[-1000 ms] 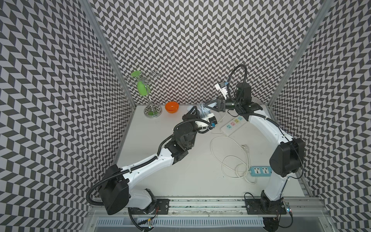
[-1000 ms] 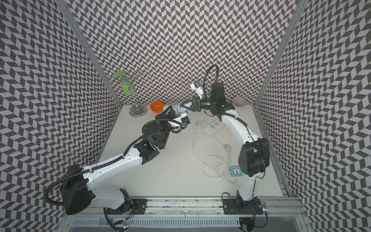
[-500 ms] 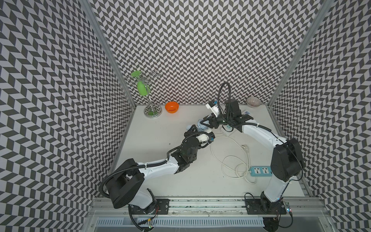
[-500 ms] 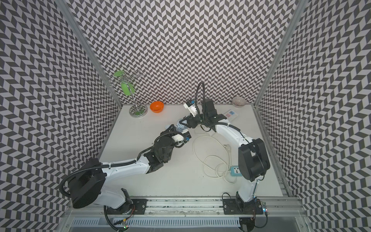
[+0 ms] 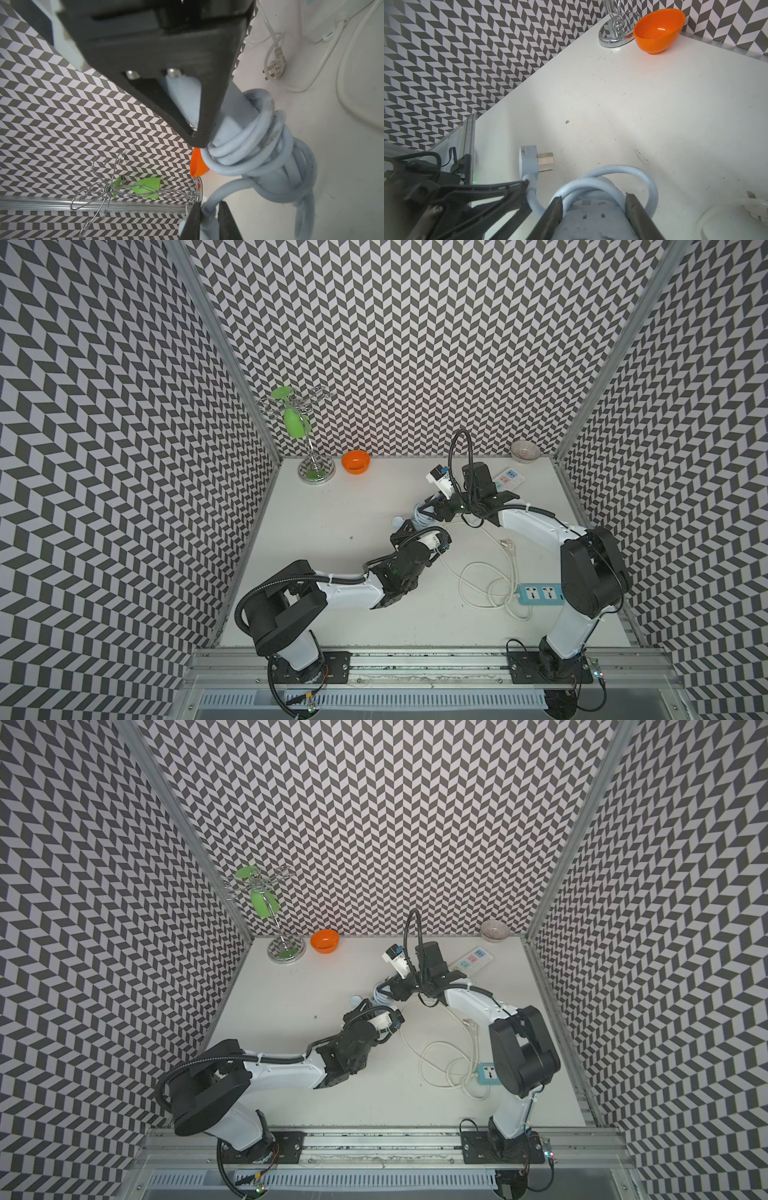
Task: Wrap the cord around the power strip
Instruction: Place the power strip at the center of the board.
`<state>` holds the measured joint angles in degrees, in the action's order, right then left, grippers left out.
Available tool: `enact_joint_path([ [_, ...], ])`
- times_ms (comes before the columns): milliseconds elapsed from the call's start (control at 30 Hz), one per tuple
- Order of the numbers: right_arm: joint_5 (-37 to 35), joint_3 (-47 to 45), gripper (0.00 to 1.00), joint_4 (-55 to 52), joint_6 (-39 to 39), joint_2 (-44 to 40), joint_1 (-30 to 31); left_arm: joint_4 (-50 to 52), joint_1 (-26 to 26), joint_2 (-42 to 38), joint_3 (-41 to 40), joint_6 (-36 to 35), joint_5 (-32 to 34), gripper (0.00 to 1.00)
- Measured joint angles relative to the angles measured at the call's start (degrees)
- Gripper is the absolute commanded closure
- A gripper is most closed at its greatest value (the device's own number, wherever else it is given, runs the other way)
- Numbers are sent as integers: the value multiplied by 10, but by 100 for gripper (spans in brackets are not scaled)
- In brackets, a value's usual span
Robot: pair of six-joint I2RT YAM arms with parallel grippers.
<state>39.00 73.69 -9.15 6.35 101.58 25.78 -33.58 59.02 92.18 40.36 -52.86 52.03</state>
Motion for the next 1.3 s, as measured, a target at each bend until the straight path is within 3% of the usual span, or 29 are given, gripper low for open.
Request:
enact_joint_path([
  [133, 29, 2, 100, 42, -15, 0, 4, 18, 24, 26, 0, 37, -23, 76],
  [267, 49, 14, 100, 78, -19, 0, 8, 50, 33, 38, 0, 67, -44, 65],
  [433, 62, 11, 100, 85, -19, 0, 10, 64, 31, 19, -6, 106, -60, 63],
  [633, 60, -23, 100, 94, -10, -1, 14, 72, 13, -135, -75, 193, -78, 57],
  [800, 46, -82, 100, 96, 1, -10, 32, 84, -45, -312, -107, 276, -80, 54],
  [900, 29, -111, 100, 97, 12, -21, 51, 84, -75, -371, -106, 299, -76, 54],
  [1300, -58, -190, 100, 172, 62, -65, 120, 121, -92, -378, -99, 320, -70, 54],
])
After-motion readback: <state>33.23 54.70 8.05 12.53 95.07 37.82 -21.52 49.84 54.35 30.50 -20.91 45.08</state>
